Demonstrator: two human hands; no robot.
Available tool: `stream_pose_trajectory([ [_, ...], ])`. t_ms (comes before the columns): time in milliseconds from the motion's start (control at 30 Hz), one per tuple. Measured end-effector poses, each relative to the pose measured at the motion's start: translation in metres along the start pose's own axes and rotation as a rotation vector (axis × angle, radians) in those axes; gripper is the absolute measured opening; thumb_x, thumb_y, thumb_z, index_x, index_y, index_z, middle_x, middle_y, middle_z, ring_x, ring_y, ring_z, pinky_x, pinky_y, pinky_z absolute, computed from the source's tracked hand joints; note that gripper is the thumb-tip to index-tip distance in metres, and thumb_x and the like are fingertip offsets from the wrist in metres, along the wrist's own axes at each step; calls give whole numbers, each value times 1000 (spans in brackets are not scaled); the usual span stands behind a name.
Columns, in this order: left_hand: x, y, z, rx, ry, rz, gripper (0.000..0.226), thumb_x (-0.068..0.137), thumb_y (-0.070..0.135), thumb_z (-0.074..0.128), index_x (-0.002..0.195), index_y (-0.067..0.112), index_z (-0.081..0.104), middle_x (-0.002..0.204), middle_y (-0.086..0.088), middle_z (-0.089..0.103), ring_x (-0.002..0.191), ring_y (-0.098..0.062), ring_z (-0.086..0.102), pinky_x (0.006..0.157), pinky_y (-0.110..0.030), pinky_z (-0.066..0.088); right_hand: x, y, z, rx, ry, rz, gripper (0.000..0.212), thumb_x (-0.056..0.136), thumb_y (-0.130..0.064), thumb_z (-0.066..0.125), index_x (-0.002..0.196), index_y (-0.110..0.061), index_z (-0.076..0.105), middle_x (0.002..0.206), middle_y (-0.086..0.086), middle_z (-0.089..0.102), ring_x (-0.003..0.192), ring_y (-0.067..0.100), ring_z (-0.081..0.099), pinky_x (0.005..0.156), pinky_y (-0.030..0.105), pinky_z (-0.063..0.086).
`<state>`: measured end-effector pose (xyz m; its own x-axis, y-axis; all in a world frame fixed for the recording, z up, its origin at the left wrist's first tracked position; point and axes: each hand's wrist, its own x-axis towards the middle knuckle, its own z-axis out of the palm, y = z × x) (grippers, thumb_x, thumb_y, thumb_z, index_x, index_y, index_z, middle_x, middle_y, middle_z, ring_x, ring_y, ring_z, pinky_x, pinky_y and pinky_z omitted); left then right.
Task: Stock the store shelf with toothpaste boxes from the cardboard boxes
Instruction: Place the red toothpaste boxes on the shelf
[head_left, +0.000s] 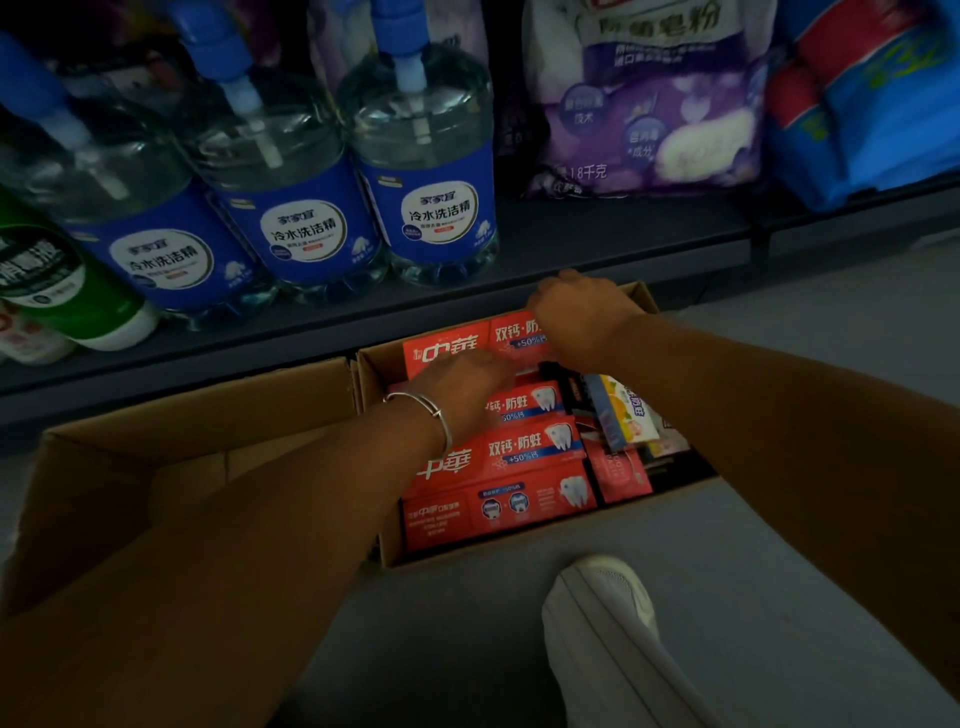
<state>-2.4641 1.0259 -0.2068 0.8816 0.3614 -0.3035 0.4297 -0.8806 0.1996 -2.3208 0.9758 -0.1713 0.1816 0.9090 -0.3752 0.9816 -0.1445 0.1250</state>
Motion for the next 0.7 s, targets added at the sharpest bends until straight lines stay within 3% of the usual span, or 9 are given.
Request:
stream_pose_trajectory([
  [333,6,6,40,113,-337,-91,80,75,42,73,139,17,34,141,-6,42,125,-25,46,105,-38,40,3,-2,17,30,-5,-7,57,89,-32,61,137,-11,38,137,11,43,127,25,39,101,39,39],
  [533,16,4,46,91,-368,-86,81,73,39,76,138,18,33,140,-5,43,124,-24,48,104,-38,42,7,-2,19,43,-18,-18,57,89,-34,61,136,-12,38,136,10,43,126,25,40,101,39,39],
  [700,14,1,36,157,-305,-71,81,69,41,77,137,21,37,134,-4,50,116,-23,54,99,-39,46,4,0,16,38,-37,-9,59,89,-34,61,137,-12,37,137,11,42,126,26,40,102,40,38],
])
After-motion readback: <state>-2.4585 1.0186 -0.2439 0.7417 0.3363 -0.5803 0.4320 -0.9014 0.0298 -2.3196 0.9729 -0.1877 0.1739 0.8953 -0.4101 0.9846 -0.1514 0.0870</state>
